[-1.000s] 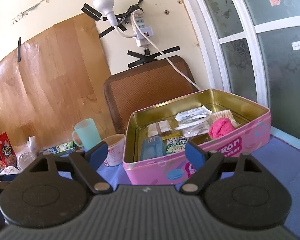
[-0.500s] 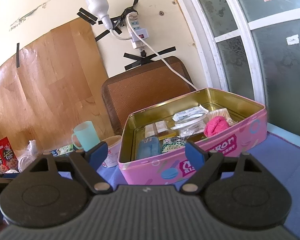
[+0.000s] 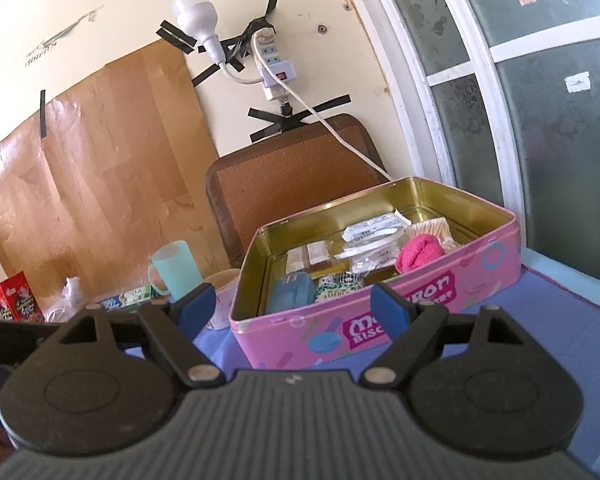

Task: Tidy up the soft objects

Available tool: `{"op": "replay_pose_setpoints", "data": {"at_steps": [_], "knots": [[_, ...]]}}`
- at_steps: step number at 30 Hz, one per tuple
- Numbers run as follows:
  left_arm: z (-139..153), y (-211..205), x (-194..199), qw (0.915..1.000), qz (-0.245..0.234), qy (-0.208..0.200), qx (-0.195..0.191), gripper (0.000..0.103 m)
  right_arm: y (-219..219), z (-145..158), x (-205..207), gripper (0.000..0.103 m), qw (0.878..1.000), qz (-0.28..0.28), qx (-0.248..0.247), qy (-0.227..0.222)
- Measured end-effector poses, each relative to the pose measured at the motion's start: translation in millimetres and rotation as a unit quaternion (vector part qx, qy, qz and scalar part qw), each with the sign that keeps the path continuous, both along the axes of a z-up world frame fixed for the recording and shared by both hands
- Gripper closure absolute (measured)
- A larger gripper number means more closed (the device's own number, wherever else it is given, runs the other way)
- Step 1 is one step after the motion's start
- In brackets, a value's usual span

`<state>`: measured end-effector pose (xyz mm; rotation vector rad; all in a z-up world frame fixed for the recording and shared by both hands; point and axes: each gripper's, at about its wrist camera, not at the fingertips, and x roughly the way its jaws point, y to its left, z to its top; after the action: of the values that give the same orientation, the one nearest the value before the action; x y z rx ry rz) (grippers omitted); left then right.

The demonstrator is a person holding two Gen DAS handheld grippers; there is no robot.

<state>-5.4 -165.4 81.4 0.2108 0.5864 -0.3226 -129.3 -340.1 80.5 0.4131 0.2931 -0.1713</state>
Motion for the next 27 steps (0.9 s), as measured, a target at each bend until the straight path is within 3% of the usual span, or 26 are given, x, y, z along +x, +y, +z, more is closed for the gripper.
{"op": "replay_pose_setpoints", "data": {"at_steps": [13, 27], "knots": [[-0.5, -41.4, -17.7, 0.9994, -0.006, -0.004, 0.033, 0.000, -18.3, -9.9, -25.0, 0.017, 1.000, 0.007, 0.022, -0.005], [17.3, -55.0, -75.7, 0.9958, 0.009, -0.066, 0.063, 0.000, -17.5, -2.1, -66.4, 0.017, 0.998, 0.036, 0.037, -0.047]]}}
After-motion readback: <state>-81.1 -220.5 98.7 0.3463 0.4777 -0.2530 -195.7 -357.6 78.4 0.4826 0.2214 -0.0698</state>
